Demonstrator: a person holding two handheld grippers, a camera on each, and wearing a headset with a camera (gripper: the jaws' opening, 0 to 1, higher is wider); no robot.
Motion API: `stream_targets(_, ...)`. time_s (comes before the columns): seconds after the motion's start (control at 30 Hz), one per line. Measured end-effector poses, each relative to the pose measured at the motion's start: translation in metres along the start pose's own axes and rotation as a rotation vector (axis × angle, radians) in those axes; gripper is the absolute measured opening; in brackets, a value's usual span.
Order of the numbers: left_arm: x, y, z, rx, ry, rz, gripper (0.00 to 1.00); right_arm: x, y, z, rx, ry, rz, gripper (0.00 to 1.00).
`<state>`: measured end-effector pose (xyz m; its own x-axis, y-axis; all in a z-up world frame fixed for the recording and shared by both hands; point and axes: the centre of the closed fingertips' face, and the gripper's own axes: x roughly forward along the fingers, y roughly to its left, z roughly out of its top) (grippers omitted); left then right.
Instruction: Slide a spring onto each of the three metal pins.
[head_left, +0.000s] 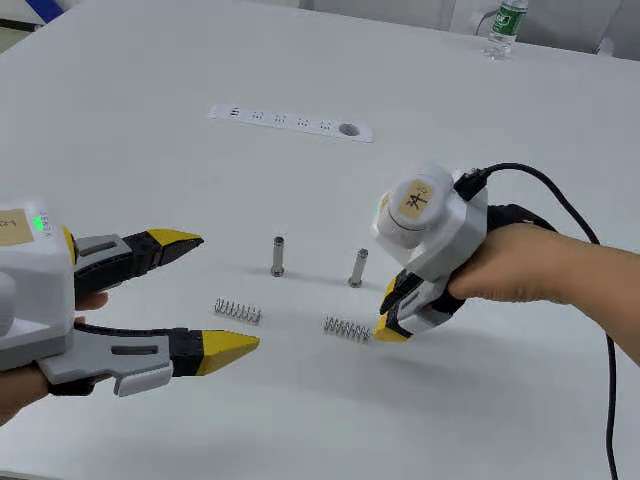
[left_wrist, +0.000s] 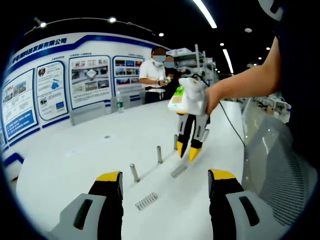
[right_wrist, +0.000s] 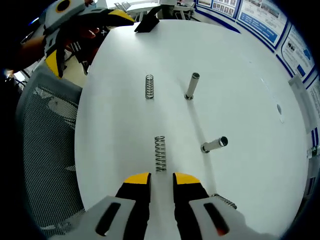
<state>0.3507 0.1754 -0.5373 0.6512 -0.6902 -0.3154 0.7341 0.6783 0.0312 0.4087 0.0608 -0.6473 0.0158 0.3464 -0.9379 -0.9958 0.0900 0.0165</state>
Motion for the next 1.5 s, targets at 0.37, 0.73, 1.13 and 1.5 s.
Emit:
stream_targets(0.37,0.003,-0.006,-0.003,0.006,0.011,-0.018,0.7,0.017,0.003,0.003,-0.034,0.019,0.011,0.15)
stream_targets(0.73,0.006,-0.011,-0.004,0.009,0.017,-0.032,0.7,0.024,0.002,-0.001,-0.06,0.045,0.011,0.13)
stream_targets(1.13,0.017,-0.02,-0.004,0.023,0.023,-0.066,0.69,0.023,0.003,-0.003,-0.045,0.045,0.009,0.12)
stream_targets(1.5,0.029,-0.03,-0.008,0.038,0.048,-0.116,0.67,0.006,0.014,-0.004,-0.037,0.043,0.027,0.12)
